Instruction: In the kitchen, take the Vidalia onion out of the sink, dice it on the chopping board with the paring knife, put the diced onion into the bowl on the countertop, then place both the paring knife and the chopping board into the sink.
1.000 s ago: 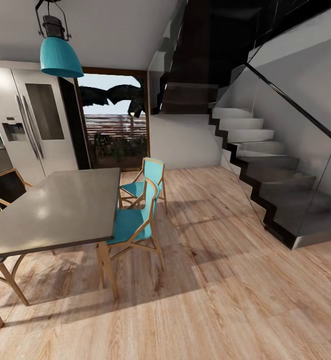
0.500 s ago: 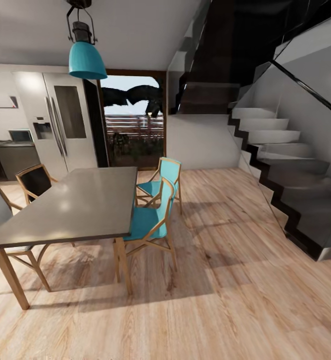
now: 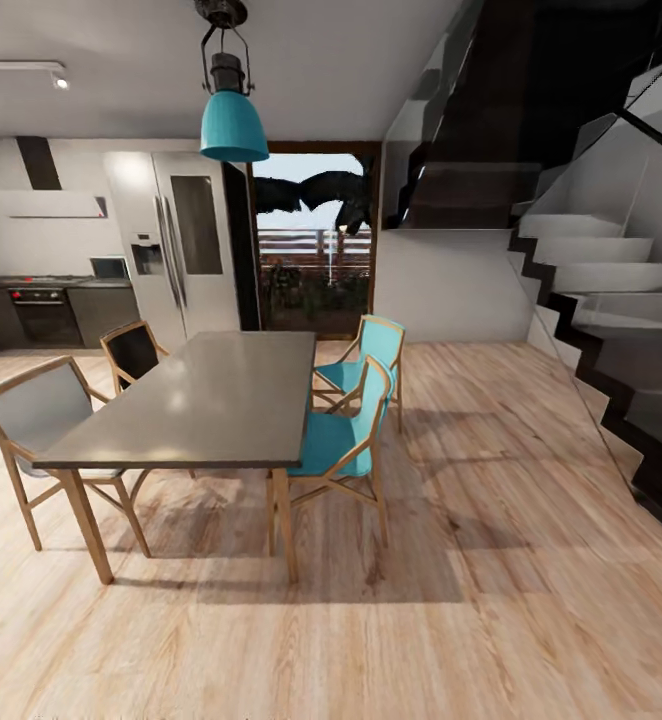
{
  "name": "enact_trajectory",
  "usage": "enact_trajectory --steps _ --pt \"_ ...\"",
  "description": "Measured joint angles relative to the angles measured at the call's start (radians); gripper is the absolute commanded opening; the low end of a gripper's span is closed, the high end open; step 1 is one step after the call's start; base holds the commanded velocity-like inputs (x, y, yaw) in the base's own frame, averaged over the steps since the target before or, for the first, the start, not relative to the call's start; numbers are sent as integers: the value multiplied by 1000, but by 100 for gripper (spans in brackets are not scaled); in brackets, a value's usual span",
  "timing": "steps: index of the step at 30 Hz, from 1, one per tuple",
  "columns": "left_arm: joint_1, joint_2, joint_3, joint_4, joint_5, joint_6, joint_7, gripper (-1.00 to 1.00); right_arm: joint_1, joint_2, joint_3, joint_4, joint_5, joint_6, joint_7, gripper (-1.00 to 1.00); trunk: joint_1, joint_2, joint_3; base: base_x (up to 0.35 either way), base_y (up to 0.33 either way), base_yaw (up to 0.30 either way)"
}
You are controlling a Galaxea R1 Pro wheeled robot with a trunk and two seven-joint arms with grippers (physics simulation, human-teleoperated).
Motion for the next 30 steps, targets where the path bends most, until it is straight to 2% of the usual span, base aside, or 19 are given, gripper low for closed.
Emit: enact_trajectory --steps 6,17,30 --pt "0 0 0 -1 0 0 -1 100 0 0 0 0 0 0 0 100 0 0 0 120 65 281" --pt "0 0 0 0 0 0 -1 100 0 0 0 0 0 0 0 100 0 0 0 214 207 281" --pt "0 0 -1 1 0 -1 -1 100 0 0 0 1 0 0 0 100 0 0 0 25 40 281"
